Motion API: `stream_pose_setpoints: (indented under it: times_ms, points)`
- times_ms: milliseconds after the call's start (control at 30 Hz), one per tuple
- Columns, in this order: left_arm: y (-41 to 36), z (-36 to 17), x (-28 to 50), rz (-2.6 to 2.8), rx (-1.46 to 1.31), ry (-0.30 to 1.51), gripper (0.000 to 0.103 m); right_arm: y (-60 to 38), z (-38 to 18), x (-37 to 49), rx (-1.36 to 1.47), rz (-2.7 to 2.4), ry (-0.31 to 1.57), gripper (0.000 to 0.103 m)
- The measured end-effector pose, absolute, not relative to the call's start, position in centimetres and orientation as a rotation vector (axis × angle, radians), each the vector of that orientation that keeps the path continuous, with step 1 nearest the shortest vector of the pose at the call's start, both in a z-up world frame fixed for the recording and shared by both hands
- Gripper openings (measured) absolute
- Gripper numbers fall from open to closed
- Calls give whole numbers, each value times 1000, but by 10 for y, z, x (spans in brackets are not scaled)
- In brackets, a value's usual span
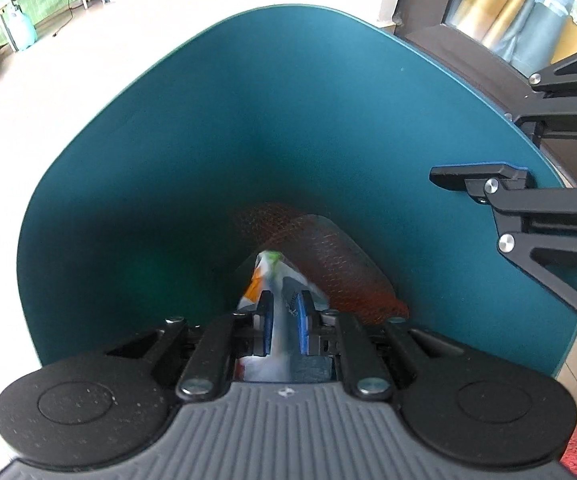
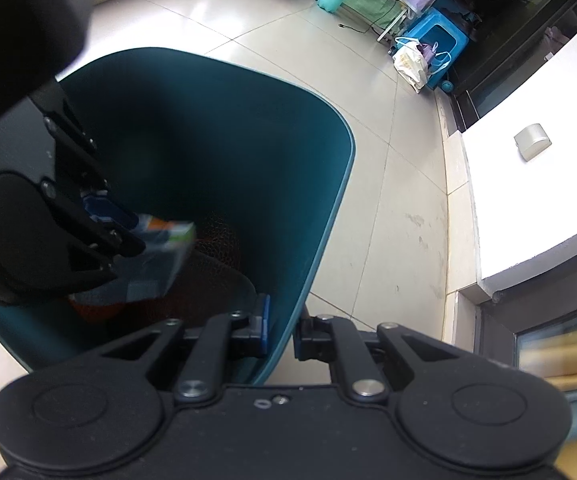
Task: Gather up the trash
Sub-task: 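Lift the paper bag into the teal bin and open the left tool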
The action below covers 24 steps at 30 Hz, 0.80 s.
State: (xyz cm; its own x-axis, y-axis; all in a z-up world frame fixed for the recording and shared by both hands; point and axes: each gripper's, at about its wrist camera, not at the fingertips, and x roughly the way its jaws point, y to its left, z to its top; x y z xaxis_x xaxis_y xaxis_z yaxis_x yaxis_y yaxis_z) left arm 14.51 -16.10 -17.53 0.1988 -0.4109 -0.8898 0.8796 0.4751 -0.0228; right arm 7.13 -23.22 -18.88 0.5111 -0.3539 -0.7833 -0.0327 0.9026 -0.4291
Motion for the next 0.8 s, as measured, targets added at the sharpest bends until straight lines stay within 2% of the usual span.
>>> stream_pose_setpoints:
  times_ms: [67,133,167,567,633,800]
  points:
    - [-156,-171,145,-973,557,989,30,-234,-190,73,-414,-206,1028,10]
    - [-152,-166,143,-980,547,972,53,-236,-190,75,-403,-211,1033,9]
    - [-149,-163,142,-983,541,960,57,-237,-191,76,-399,-215,1035,9]
    - [-100,-115,149,-981,430,870,58,-241,-196,87,-381,-241,1056,10]
    - [-85,-107,155,-971,403,860,64,-241,-196,90,-379,-243,1060,10]
    - [-47,-95,167,-924,363,840,67,-242,-196,90,-376,-247,1064,10]
